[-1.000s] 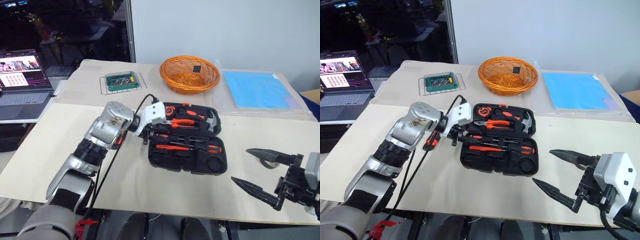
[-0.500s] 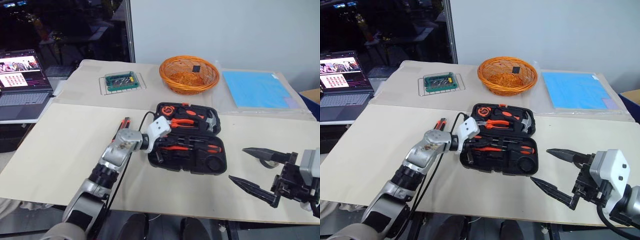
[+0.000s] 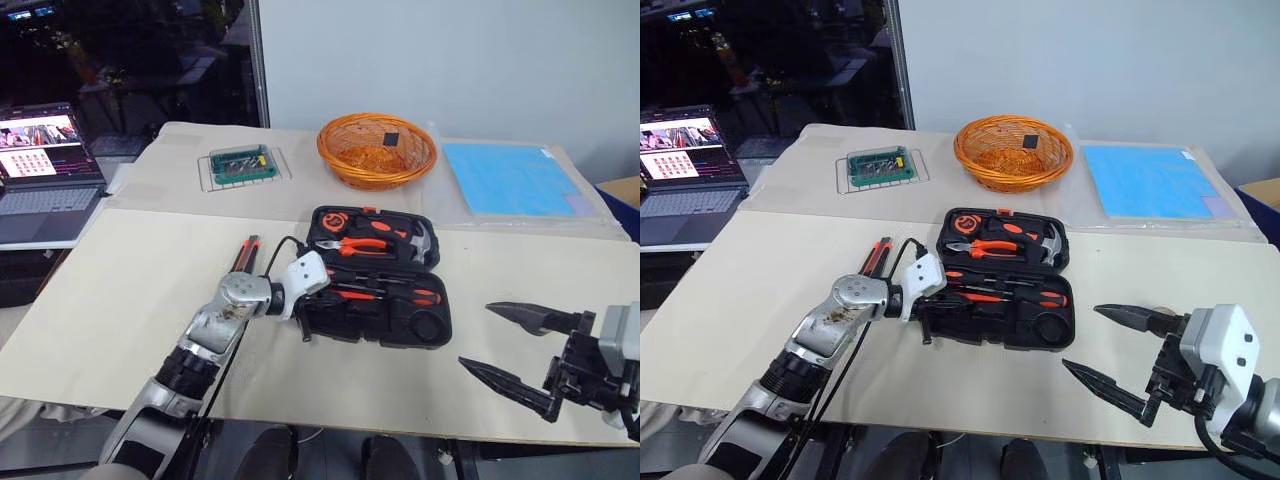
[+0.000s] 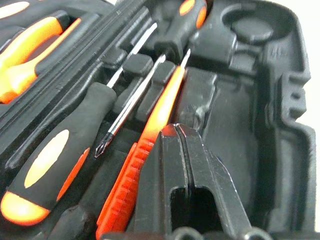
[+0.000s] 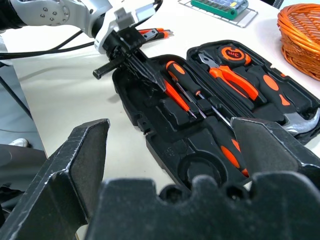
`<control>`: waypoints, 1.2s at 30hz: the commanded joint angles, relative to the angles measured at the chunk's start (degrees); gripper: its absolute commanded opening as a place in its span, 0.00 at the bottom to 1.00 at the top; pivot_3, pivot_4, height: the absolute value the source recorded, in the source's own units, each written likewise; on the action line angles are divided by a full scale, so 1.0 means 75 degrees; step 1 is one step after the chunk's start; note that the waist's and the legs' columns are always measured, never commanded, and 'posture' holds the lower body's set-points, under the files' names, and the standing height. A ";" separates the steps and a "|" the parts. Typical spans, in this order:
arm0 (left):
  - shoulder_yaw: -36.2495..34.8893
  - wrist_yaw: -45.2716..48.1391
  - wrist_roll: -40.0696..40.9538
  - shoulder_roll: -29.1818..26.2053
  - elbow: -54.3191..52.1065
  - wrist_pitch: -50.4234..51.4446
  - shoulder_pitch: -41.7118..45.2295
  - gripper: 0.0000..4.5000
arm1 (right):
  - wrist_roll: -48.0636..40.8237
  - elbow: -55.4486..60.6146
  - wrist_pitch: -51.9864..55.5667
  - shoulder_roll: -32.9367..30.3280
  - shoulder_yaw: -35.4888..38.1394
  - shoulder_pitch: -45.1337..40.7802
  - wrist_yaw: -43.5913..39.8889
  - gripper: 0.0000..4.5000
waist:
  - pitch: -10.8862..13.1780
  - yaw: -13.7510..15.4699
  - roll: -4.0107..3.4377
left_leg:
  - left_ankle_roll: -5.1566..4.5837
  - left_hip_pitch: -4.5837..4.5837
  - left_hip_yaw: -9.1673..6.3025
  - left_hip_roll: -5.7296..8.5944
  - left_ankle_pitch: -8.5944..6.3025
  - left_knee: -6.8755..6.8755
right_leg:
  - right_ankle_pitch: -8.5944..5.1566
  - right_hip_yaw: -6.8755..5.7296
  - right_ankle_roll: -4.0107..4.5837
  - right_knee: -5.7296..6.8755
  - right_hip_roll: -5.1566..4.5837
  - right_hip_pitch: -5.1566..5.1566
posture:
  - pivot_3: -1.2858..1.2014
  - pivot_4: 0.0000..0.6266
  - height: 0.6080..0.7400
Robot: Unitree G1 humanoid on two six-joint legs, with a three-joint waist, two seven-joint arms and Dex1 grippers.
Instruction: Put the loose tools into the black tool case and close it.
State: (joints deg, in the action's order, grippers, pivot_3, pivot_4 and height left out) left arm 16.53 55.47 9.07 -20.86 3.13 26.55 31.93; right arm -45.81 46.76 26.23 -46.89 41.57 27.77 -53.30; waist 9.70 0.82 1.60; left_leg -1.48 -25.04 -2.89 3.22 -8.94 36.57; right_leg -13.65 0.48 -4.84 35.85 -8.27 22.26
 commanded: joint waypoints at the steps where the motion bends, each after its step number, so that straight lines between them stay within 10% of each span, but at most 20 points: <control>1: -0.0095 -0.0300 -0.0103 0.0125 0.0250 0.0017 0.0392 0.01 | -0.0006 0.0059 -0.0173 -0.0023 0.0226 -0.0101 -0.0029 1.00 | 0.0000 0.0019 0.0000 | -0.0001 0.0000 0.0001 0.0001 0.0001 0.0000 | 0.0000 0.0000 -0.0001 0.0000 0.0000 0.0000 | 0.52 0.24 1.00; 14: -0.0503 0.0589 0.1268 0.0179 -0.0266 0.0614 0.0395 0.01 | 0.0010 0.0086 -0.0164 0.0036 0.0263 -0.0051 -0.0067 1.00 | 0.0001 0.0018 0.0002 | -0.0001 -0.0007 0.0000 0.0004 0.0001 0.0000 | 0.0000 0.0001 -0.0003 -0.0002 0.0000 0.0004 | 0.52 0.24 1.00; 36: -0.0346 -0.0054 0.0649 0.0333 0.1218 0.1334 0.1131 0.01 | -0.0193 0.0294 -0.0149 0.0120 0.0346 0.0026 -0.0037 1.00 | 0.0002 0.0101 0.0003 | 0.0000 -0.0006 -0.0003 0.0007 0.0000 0.0001 | 0.0002 -0.0005 -0.0010 -0.0004 -0.0006 -0.0001 | 0.52 0.24 1.00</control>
State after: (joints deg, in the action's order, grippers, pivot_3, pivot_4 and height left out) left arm 14.78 56.50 13.64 -18.86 12.38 35.67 38.48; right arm -46.28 47.93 26.11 -46.06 42.09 28.07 -53.73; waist 9.71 1.58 1.62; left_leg -1.48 -25.09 -2.91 3.28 -8.95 36.58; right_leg -13.63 0.44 -4.92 35.82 -8.32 22.25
